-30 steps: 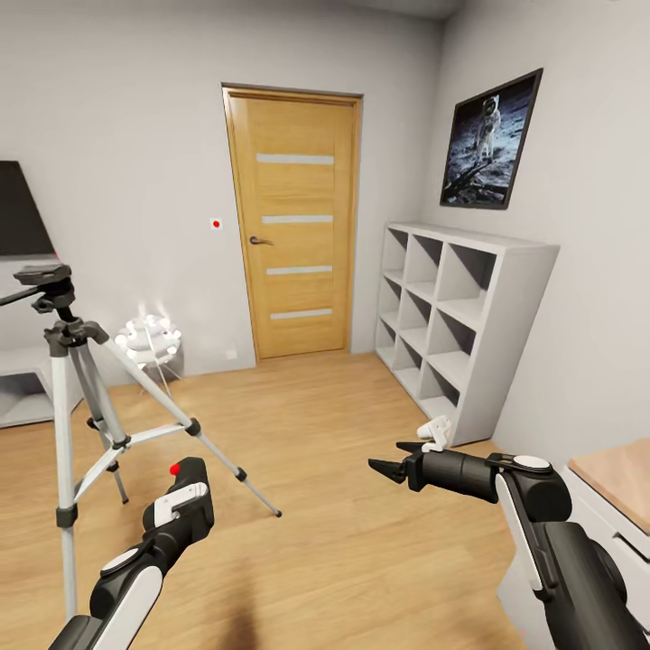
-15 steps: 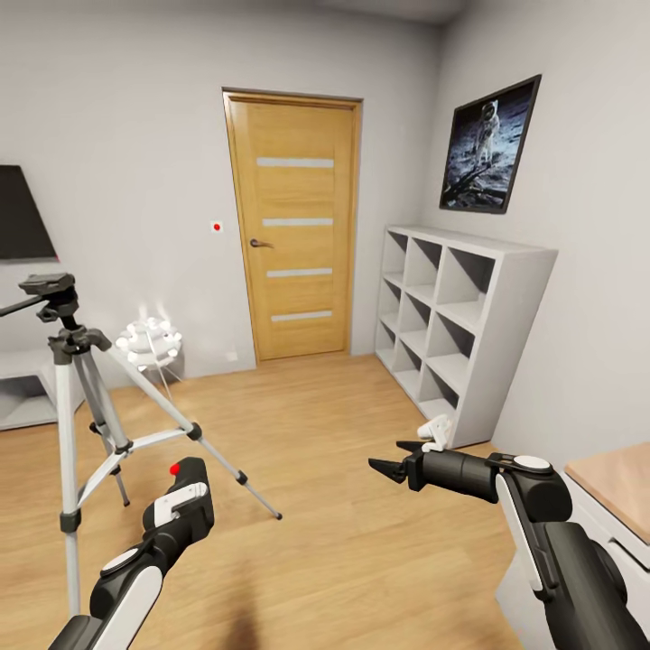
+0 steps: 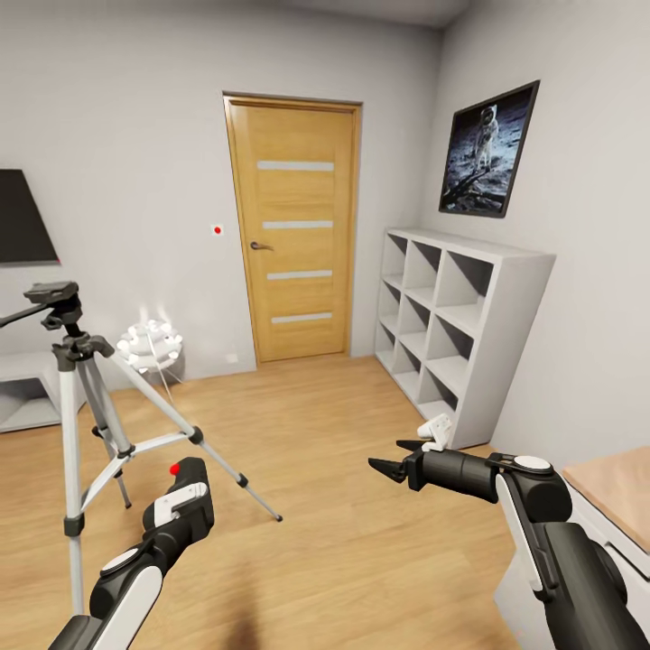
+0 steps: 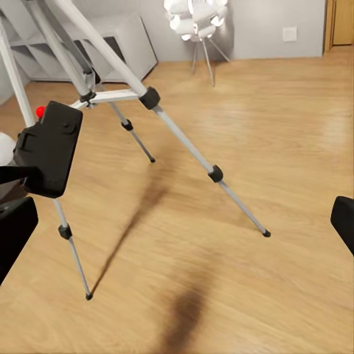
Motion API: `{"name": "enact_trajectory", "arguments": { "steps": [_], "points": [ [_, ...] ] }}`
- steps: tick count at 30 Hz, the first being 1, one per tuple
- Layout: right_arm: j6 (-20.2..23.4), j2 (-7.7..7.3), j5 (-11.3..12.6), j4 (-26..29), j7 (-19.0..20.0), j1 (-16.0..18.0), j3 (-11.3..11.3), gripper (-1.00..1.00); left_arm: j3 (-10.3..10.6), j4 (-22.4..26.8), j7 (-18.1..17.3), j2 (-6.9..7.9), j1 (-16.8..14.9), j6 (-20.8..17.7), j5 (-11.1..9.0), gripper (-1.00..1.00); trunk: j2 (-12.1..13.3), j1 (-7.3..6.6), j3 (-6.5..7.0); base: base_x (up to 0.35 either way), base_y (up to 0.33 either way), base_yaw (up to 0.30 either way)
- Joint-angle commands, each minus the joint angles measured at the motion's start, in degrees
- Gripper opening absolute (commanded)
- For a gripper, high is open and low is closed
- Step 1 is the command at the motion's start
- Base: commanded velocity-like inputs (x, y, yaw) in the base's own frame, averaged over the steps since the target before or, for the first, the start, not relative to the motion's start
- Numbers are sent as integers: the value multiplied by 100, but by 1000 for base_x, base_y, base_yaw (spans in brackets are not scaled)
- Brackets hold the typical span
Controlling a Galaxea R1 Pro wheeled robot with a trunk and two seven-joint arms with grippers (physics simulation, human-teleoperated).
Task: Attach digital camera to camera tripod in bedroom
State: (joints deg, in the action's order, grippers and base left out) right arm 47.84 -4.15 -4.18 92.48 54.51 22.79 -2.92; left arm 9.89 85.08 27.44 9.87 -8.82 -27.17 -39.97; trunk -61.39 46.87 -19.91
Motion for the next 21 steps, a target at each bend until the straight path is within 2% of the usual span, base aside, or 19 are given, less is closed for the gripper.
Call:
{"name": "enact_trajectory", "arguments": {
  "steps": [1, 21],
  "points": [
    [26, 1, -46, 4, 51, 6, -7, 100, 13, 9, 43, 6, -5, -8, -46, -100, 37, -22, 11, 0, 0, 0],
    [189, 8, -88, -1, -25, 76, -10, 100, -1, -5, -5, 6, -5, -14, -70, -100, 839, -461, 370, 0, 0, 0]
  ]
}}
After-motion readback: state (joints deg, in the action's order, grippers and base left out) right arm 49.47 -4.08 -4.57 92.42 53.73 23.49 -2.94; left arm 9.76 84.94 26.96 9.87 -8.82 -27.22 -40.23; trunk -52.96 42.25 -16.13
